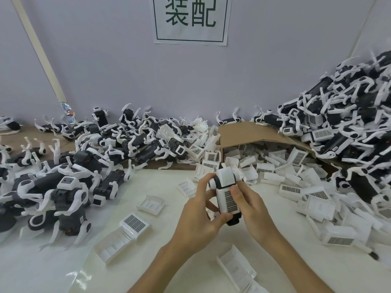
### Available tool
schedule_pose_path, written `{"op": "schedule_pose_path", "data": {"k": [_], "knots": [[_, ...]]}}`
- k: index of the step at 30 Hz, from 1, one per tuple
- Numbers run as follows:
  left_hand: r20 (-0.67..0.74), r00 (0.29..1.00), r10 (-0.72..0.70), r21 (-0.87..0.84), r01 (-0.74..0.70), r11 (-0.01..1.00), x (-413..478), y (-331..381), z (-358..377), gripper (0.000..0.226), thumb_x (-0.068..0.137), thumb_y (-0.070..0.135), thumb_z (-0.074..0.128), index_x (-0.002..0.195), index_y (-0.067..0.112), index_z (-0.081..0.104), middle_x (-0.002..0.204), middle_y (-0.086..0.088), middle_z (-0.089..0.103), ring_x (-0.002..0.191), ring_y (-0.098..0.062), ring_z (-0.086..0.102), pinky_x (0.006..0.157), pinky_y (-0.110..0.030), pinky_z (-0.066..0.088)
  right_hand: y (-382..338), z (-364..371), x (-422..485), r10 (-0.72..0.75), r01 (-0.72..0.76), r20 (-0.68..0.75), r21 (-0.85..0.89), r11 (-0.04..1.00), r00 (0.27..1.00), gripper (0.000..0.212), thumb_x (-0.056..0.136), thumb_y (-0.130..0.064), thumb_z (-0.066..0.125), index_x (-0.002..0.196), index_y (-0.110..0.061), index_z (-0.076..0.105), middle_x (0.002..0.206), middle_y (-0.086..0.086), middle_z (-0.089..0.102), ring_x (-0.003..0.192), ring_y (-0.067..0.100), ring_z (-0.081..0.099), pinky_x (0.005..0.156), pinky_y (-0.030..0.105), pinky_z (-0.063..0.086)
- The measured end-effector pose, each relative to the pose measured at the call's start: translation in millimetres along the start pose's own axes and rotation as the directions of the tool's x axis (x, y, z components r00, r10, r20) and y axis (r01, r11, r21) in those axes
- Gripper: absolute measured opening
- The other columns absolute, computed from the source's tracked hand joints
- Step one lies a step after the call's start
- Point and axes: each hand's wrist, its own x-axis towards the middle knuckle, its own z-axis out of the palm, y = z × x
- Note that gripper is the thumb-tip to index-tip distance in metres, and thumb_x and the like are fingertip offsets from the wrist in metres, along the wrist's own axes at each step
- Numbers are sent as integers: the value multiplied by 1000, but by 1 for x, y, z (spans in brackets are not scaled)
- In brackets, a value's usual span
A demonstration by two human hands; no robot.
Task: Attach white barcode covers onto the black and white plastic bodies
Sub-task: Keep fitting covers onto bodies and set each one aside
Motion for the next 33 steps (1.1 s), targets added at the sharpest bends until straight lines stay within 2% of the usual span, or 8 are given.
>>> {"op": "schedule_pose_path", "data": {"k": [3, 6, 13, 21, 24, 27, 30, 33], "knots": [[-25, 998, 50, 146, -45, 988, -3, 0, -4, 91, 75, 36, 74, 133, 70, 13, 114, 33, 64, 83, 4, 64, 69, -17, 51, 1, 3, -2, 10, -6, 57, -53, 999, 998, 31, 85, -63, 52, 109, -47, 63, 101, -8, 72, 94, 13, 66, 79, 25, 54], [-18, 991, 133, 312, -121, 942, -4, 1, -2, 88, 79, 41, 71, 142, 58, 12, 115, 23, 67, 83, 0, 64, 67, -20, 52, 3, 6, -3, 26, -23, 74, -41, 999, 997, 32, 75, -58, 66, 107, -54, 61, 104, -15, 72, 95, 2, 66, 78, 13, 50], [2, 966, 259, 502, -225, 835, -7, 0, -1, 88, 75, 33, 76, 145, 47, 26, 112, 18, 67, 88, -8, 63, 62, -24, 53, 7, 5, 1, 26, -23, -105, 36, 999, 994, 53, 58, -57, 79, 99, -26, 64, 92, -4, 72, 90, 16, 68, 80, 31, 55], [-89, 940, 328, 533, -233, 813, -2, 0, 2, 91, 72, 31, 87, 144, 31, 31, 122, 8, 65, 101, -13, 55, 84, -29, 50, 5, 1, 4, 106, -75, -247, 131, 989, 963, 43, 68, -40, 76, 99, -11, 66, 89, 8, 75, 87, 24, 73, 73, 35, 58], [-252, 932, 261, 437, -131, 890, 0, 1, 1, 84, 73, 41, 85, 141, 24, 39, 136, 4, 53, 121, -14, 46, 100, -30, 39, 2, -6, 6, 157, -92, -285, 226, 970, 946, 38, 72, -35, 75, 97, -9, 67, 87, 6, 76, 87, 21, 72, 68, 31, 55], [-341, 940, 25, 193, 44, 980, 4, 3, -5, 81, 74, 49, 83, 139, 29, 41, 134, 12, 47, 117, -5, 49, 97, -20, 40, 0, -10, 7, 197, -96, -286, 332, 938, 938, 16, 83, -25, 73, 89, -10, 68, 83, 6, 74, 85, 22, 69, 68, 33, 53], [-18, 928, -372, -334, 345, 877, 8, 9, -18, 84, 69, 64, 81, 135, 37, 38, 128, 8, 58, 96, 3, 65, 74, -14, 51, -1, -10, 7, 216, -103, -207, 449, 887, 954, 28, 78, -34, 68, 94, -11, 69, 91, 9, 73, 85, 19, 69, 69, 34, 55], [254, 878, -407, -507, 479, 717, 9, 6, -17, 76, 66, 63, 77, 128, 28, 53, 114, 0, 73, 93, -17, 74, 74, -26, 56, -4, -7, 4, 201, -109, -139, 492, 864, 970, 26, 80, -36, 70, 95, -15, 72, 96, 12, 72, 87, 20, 70, 69, 33, 59]]}}
